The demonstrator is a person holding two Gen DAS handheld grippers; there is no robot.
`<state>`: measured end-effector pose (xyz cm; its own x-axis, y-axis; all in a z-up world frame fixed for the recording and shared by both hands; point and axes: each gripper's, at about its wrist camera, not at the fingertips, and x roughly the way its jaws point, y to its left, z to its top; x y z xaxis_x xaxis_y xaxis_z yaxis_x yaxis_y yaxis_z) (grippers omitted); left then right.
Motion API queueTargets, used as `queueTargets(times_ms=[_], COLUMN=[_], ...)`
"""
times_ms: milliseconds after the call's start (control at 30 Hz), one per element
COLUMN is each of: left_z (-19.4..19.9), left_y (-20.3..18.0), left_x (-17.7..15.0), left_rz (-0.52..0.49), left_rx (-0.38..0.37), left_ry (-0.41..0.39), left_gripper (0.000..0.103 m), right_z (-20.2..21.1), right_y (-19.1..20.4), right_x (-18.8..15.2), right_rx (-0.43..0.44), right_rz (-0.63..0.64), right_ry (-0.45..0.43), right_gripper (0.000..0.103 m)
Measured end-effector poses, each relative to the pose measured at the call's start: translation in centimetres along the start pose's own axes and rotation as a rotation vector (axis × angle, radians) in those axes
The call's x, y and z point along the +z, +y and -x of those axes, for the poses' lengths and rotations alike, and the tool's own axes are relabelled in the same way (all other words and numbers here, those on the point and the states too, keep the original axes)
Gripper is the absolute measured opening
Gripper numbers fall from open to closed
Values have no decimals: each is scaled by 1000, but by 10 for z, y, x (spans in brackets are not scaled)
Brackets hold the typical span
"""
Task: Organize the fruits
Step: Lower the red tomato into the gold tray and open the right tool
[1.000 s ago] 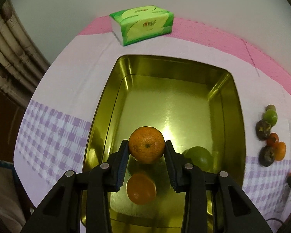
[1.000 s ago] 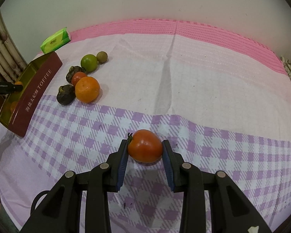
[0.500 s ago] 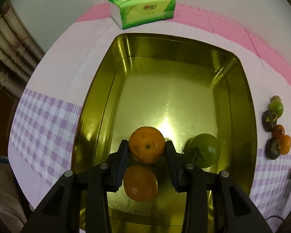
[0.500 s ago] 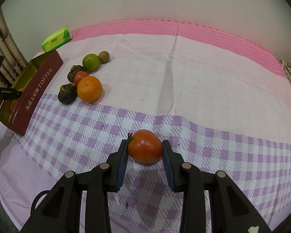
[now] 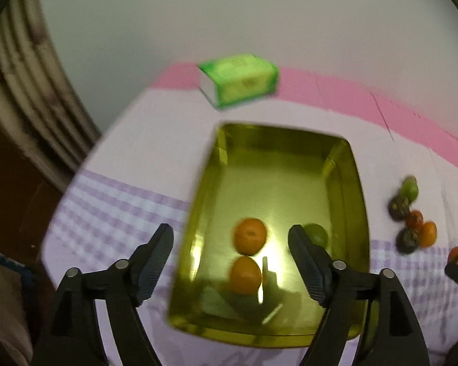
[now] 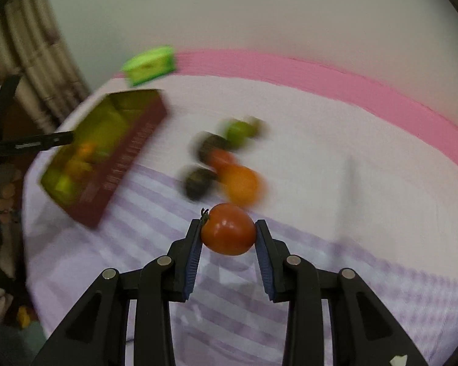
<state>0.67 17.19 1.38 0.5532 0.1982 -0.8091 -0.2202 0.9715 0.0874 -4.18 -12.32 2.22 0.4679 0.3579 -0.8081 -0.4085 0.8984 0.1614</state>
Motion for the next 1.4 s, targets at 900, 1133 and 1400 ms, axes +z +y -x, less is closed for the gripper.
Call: queueTargets(times_ms=[900, 1133, 1400], left_z=[13, 8, 5], left_y=[66, 66, 60], left_x=[-31, -32, -34], left_rz=[262, 267, 243], left_rx=[10, -3, -14], left_ry=[19, 46, 62], left_gripper=[83, 83, 83], right_z=[-134, -133, -89], right_y=[177, 179, 164], right_x=[57, 56, 56], right_rx=[77, 78, 138], right_rz=[327, 323, 262], right_ry=[199, 189, 90], right_gripper=[33, 34, 43])
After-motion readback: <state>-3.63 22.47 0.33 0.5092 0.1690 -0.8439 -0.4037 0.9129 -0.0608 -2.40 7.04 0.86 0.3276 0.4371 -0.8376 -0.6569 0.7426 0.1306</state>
